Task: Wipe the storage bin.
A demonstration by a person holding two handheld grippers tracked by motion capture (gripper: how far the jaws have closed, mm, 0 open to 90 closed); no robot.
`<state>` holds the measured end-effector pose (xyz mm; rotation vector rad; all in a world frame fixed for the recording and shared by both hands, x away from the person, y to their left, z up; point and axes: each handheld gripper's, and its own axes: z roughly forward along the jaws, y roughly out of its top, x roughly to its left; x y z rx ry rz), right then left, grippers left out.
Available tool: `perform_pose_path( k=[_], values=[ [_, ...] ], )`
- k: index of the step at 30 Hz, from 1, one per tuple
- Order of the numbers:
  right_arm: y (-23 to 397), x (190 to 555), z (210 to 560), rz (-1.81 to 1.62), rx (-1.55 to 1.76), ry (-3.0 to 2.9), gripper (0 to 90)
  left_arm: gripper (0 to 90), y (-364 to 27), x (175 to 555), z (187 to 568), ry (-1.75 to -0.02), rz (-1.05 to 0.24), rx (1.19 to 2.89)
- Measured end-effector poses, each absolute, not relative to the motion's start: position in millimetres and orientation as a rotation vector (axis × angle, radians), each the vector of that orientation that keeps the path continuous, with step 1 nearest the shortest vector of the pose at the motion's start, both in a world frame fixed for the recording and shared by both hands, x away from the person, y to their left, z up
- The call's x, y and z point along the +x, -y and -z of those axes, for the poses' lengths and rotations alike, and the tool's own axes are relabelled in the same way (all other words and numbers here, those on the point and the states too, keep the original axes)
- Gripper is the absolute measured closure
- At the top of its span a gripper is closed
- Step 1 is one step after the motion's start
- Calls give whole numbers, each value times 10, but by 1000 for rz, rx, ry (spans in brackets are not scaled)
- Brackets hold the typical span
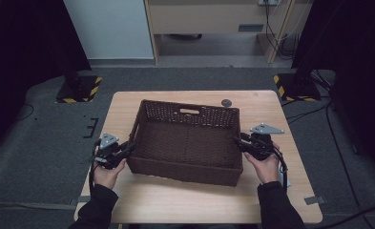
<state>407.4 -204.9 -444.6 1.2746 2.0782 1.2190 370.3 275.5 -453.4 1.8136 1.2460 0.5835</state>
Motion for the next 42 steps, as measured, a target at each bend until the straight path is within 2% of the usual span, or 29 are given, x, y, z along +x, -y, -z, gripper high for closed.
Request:
perform_pose_path(
  k=[2,5,11,19,21,27,29,36,38,39,42],
  values=[
    [2030,4052,4441,-1188,1262,-2074,622,641,-2766,3674,4514,-1229,-583,1801],
    [2021,4018,4436,-1169,1270,-2073,627,627,-2761,3633,4504,-1220,-598,1790],
    [2042,3872,4420,-1182,1303,-2075,607,722,-2778,3654,4520,-1248,-602,1780],
    [2029,3981,4398,-1194,1282,-2016,541,763,-2795,3762,4528,-1275,-621,1774],
    [2004,4035,4437,-1181,1286,-2016,554,764,-2802,3772,4534,-1273,-629,1771],
    [1992,4010,4463,-1165,1297,-2026,585,679,-2826,3704,4501,-1246,-636,1758],
    [1985,3984,4456,-1152,1297,-2030,584,675,-2828,3683,4500,-1246,-652,1750],
    [2012,3833,4407,-1159,1308,-2075,553,738,-2883,3731,4491,-1272,-636,1729],
    [2023,3848,4378,-1159,1293,-2075,570,751,-2871,3757,4495,-1268,-639,1743],
    [2025,3880,4363,-1172,1294,-2045,540,759,-2853,3773,4505,-1266,-651,1753],
    [2019,3955,4395,-1152,1292,-2017,522,758,-2845,3777,4507,-1264,-664,1759]
  ],
)
